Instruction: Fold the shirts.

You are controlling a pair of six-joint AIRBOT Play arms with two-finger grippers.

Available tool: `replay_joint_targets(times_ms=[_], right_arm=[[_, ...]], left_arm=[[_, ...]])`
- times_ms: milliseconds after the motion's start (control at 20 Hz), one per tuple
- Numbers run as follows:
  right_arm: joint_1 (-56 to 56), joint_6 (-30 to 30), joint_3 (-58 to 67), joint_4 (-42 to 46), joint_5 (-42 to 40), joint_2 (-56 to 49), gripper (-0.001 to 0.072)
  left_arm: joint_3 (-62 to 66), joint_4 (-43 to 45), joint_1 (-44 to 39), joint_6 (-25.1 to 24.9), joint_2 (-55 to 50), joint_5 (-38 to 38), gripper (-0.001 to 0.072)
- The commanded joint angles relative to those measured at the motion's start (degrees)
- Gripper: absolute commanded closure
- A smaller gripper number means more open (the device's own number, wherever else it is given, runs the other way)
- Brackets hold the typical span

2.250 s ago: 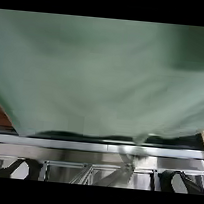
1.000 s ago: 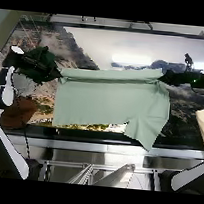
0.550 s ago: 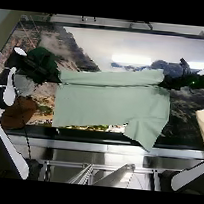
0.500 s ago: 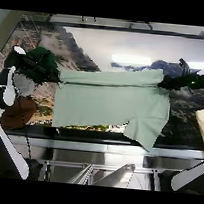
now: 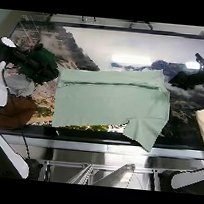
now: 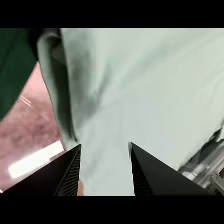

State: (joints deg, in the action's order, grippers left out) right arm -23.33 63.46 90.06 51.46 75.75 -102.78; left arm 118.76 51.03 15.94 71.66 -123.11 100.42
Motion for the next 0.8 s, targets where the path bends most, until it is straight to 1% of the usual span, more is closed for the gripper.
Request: replay_joint_targets(times_ms=[0, 100, 200, 300, 450, 500, 550, 600, 650, 750], right_arm=[[-4.66, 1.84, -4.57, 0.00, 13.16, 4.63, 0.0365], [-7.50, 3.41, -13.53, 0.46, 14.10, 8.46, 0.0364], [-10.91, 4.98, -25.29, 2.89, 12.96, 14.03, 0.0365], [-14.23, 7.37, -36.06, 6.45, 10.80, 20.20, 0.0364], [-17.81, 8.57, -49.42, 6.40, 7.80, 29.73, 0.0354], [-17.70, 8.59, -53.42, 6.29, 5.14, 32.48, 0.0257], [-17.25, 8.59, -57.48, 4.70, 1.64, 34.88, 0.0187], [-16.72, 8.22, -61.09, 1.75, -1.53, 36.44, 0.0189], [-15.93, 6.54, -64.37, -1.77, -4.76, 37.13, 0.0190], [-13.38, 1.11, -69.31, -10.05, -11.19, 36.35, 0.0191]], left_arm=[[-8.33, 0.31, 2.27, 1.51, 7.96, 1.09, 0.0377], [-20.50, 0.46, 3.78, -0.37, 14.88, -0.70, 0.0377], [-33.68, 0.50, 5.44, -2.95, 22.01, -4.98, 0.0377], [-44.44, 1.20, 7.10, -4.13, 26.97, -9.29, 0.0377], [-54.51, 10.73, 7.37, -4.07, 30.47, -12.39, 0.0376], [-56.48, 12.57, 6.97, -4.07, 30.56, -12.61, 0.0376], [-58.23, 12.22, 6.93, -4.11, 30.49, -12.98, 0.0376], [-59.80, 11.78, 6.93, -4.09, 30.49, -13.92, 0.0376], [-61.07, 11.80, 6.93, -4.09, 30.49, -14.93, 0.0376], [-63.47, 11.89, 6.95, -4.13, 30.49, -16.87, 0.0376]])
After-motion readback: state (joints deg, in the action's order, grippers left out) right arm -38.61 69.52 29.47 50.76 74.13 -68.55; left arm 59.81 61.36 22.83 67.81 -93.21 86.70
